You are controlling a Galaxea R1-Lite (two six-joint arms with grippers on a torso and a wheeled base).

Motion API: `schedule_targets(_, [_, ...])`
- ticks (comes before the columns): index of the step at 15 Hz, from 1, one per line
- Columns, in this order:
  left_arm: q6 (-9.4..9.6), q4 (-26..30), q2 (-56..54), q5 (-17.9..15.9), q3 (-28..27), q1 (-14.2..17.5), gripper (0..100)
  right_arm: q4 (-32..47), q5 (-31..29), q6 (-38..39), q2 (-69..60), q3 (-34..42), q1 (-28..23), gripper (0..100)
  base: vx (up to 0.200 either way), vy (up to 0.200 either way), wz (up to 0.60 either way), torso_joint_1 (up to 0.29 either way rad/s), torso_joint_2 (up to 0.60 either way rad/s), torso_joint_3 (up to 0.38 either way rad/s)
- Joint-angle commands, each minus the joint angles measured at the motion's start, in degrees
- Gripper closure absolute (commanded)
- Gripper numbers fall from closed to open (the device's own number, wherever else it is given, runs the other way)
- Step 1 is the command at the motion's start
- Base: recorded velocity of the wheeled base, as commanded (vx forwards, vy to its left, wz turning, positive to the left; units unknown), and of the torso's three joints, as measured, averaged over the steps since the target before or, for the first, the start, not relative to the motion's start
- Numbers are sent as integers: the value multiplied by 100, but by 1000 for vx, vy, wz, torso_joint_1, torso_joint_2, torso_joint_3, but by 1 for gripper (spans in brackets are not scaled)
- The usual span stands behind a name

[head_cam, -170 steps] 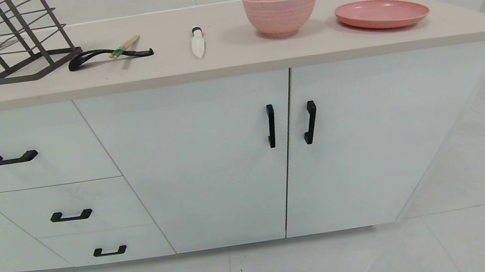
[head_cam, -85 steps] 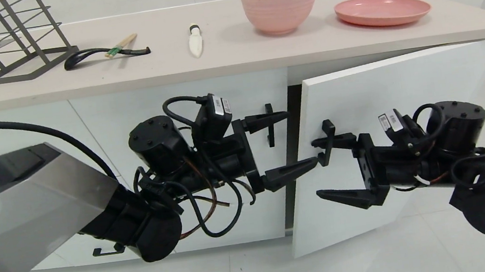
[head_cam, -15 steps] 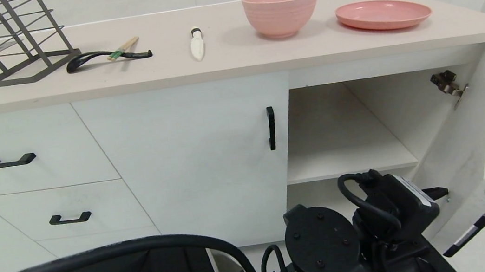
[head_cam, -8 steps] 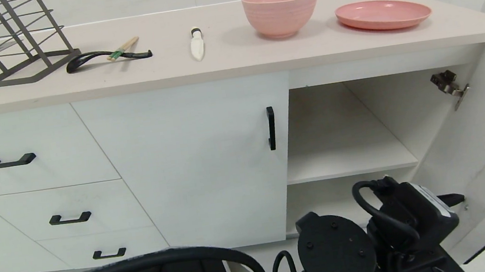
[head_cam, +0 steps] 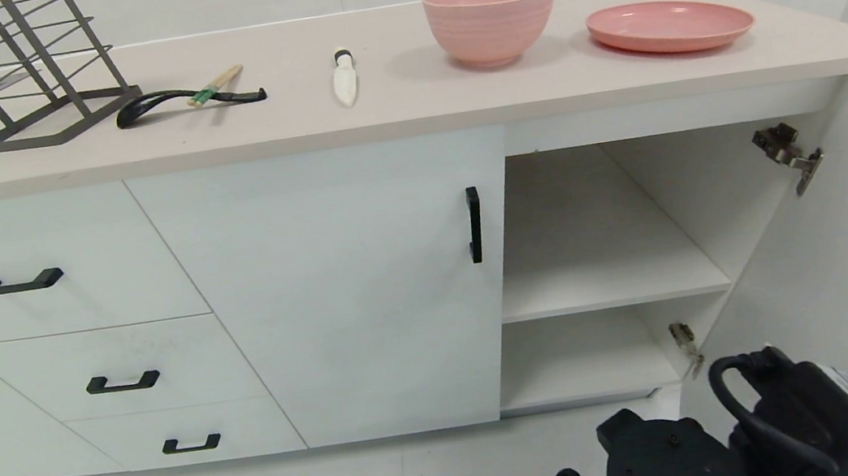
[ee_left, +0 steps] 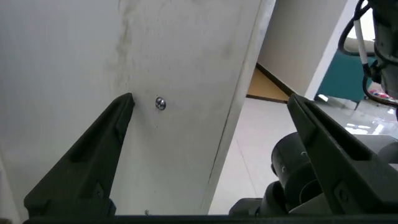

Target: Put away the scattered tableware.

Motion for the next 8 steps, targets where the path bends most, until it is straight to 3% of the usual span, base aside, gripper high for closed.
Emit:
schedule_targets(1, [-20,80,423,-8,-477,-145,0,-17,10,-2,27,0,2,0,0,0,0,0,0,0])
schedule_targets(2, [-37,142,695,-43,-986,-312,0,-61,10,7,27,0,2,0,0,0,0,0,0,0])
schedule_targets(4, [-46,1,854,-315,-1083,-409,0,-167,10,-2,27,0,2,0,0,0,0,0,0,0])
schedule_targets(6, [-55,-280,906,-368,-978,-268,0,-395,36,-2,27,0,2,0,0,0,0,0,0,0])
schedule_targets(8, [-116,-570,880,-368,-811,110,0,-633,45,-2,27,0,2,0,0,0,0,0,0,0])
